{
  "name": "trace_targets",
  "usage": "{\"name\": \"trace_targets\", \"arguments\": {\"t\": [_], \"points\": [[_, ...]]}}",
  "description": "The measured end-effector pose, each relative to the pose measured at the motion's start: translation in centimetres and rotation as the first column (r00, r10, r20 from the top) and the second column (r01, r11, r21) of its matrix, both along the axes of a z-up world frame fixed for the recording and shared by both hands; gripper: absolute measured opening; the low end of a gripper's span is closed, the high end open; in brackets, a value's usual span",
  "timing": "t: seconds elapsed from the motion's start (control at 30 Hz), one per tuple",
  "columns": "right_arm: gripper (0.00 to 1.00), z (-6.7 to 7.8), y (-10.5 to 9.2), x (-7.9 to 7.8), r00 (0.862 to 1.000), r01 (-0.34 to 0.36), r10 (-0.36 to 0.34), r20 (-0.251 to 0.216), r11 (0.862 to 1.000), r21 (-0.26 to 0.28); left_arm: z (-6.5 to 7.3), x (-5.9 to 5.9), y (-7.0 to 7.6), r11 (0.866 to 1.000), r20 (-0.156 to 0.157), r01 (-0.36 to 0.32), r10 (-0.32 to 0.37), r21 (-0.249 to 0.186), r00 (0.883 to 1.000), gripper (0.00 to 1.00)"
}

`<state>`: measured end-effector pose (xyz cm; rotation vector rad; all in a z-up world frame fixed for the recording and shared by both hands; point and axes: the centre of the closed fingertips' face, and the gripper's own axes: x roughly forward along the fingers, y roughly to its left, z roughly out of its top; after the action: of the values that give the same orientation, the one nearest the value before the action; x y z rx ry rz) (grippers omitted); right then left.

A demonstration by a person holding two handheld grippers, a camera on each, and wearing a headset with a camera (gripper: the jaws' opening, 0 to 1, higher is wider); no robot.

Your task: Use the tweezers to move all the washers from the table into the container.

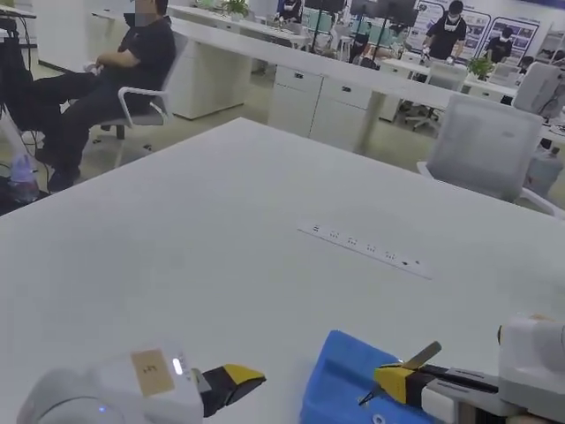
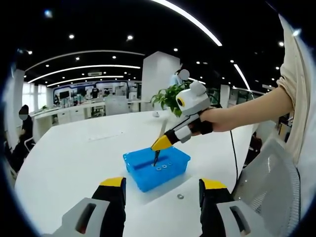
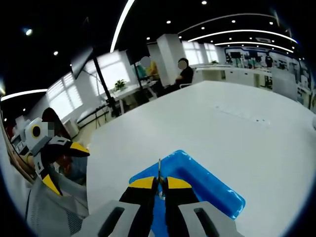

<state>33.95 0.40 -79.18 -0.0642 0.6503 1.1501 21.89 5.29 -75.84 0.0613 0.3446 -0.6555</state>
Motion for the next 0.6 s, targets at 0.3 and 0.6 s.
{"name": "trace_targets", "arguments": {"t": [0.3,0.6], "points": [[0.03,-0.9,0.1,0.6,1.000,-0.004,0.004,-0.004,1.000,-0.029,0.0,0.0,0.1,1.000,0.001,-0.005,0.005,-0.001,1.000,0.59],[0.03,-1.8,0.2,1.0,1.000,-0.009,0.008,-0.015,0.999,-0.053,0.1,-0.1,0.0,1.000,0.000,-0.003,0.003,-0.001,1.000,0.59]]}}
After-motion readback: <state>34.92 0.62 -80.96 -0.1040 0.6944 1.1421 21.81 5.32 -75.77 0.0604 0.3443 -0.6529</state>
